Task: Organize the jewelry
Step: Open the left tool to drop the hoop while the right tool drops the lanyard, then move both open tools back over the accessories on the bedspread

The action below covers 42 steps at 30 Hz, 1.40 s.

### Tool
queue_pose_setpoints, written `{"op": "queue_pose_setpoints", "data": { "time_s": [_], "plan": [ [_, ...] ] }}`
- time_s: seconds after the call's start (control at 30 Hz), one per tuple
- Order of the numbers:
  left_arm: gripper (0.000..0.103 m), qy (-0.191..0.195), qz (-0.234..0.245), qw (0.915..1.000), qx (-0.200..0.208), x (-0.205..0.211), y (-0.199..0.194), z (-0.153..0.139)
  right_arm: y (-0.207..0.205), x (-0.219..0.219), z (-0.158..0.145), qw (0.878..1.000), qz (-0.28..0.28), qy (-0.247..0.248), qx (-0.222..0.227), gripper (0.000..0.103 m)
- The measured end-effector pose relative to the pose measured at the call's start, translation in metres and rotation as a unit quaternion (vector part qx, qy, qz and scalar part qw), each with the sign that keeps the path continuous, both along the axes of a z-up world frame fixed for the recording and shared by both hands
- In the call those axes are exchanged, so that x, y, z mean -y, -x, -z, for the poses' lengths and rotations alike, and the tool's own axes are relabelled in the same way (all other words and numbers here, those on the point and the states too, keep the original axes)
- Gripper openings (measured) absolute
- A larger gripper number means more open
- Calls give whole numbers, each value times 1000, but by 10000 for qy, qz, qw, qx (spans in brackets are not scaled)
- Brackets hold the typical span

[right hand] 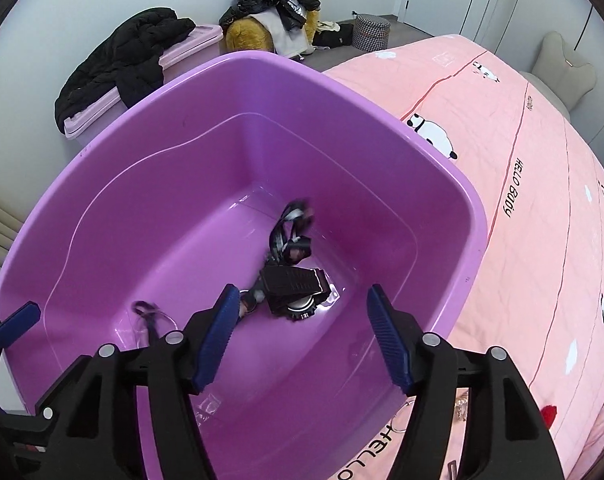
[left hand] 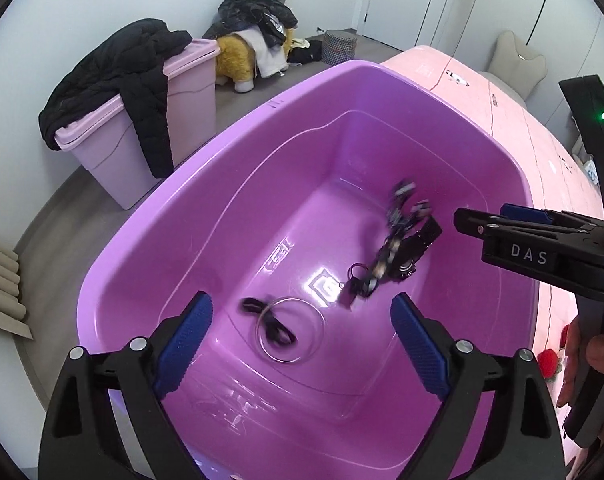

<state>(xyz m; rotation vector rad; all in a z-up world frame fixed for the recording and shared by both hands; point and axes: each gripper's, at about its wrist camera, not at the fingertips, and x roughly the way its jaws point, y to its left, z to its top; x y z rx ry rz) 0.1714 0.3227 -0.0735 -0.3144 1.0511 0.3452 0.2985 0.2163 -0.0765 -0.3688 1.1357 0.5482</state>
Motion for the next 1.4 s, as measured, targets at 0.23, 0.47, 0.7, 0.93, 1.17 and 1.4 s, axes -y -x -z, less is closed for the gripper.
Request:
{"op": "queue_pose_setpoints", "data": {
  "time_s": [0.23,0.47,0.7,0.93,1.17,1.4],
  "plan": [
    [89,-23,-60,10000,28,0,5,-4,3,5,-4,10000,49,-40,5,63],
    [89,-104,-29,9999,94,1,10,-12,5,2,-9,9999,56,-96,16,63],
    [89,-103,-58,9998,151,0,16,-18,8,4,-14,9999,104,-128,26,63],
    [89,-87,-102,9997,186,-1,22,-24,15,12,-17,9996,203,-206,20,63],
    [89,-110,-139,9996,203,0,31,-30,27,25,-20,9991,286,-319,-9,63],
    [89,-193,-157,9993,283,7,45,-42,46,43,-26,9977,411,-534,-52,63]
  ]
}}
